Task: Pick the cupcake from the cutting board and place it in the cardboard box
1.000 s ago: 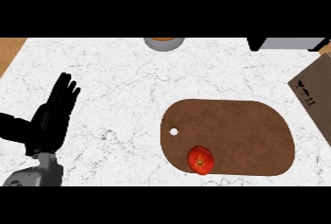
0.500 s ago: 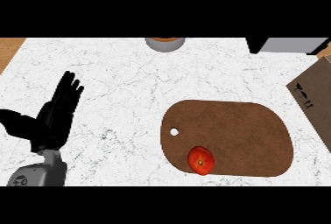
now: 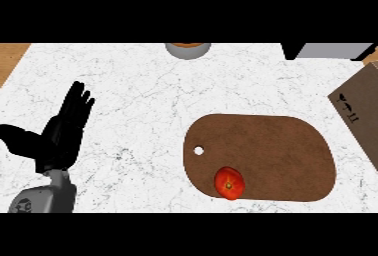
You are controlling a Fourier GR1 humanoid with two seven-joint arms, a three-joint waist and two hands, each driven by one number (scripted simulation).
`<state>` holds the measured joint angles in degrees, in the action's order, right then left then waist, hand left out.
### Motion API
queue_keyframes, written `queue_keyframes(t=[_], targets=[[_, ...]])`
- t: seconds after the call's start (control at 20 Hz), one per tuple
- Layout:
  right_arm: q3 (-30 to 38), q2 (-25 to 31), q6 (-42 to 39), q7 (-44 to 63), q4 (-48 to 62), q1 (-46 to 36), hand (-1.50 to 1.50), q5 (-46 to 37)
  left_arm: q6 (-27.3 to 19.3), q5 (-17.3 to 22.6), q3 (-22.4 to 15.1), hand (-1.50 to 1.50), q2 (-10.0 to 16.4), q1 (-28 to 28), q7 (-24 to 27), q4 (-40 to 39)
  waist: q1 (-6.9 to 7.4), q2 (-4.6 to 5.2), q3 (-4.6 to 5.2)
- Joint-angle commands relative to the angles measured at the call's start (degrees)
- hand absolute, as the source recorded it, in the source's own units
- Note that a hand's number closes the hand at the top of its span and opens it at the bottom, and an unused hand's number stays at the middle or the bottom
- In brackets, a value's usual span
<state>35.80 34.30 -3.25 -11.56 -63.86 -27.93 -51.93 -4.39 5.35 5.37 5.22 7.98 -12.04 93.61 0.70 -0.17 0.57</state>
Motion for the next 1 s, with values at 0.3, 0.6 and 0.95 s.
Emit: queue_keyframes(t=[0.3, 0.6, 0.95], targets=[[15.0, -2.0, -6.7, 0.7, 5.9, -7.5, -1.50, 22.3, 0.7, 1.1, 0.9, 0.00, 0.0, -2.9, 1.0, 0.7, -0.97, -0.09, -0.61], [22.6, 2.5, -12.7, 2.4, 8.6, -6.8, -1.50, 32.9, -1.6, -1.1, -1.6, 0.00, -1.3, -4.2, -2.0, 5.1, -0.88, -0.04, -0.61], [25.1, 8.9, -11.7, -2.0, 16.1, -2.9, -1.50, 39.2, -1.5, -2.2, -2.8, 0.00, -2.4, -3.7, 0.2, 2.8, -0.52, 0.22, -0.60]])
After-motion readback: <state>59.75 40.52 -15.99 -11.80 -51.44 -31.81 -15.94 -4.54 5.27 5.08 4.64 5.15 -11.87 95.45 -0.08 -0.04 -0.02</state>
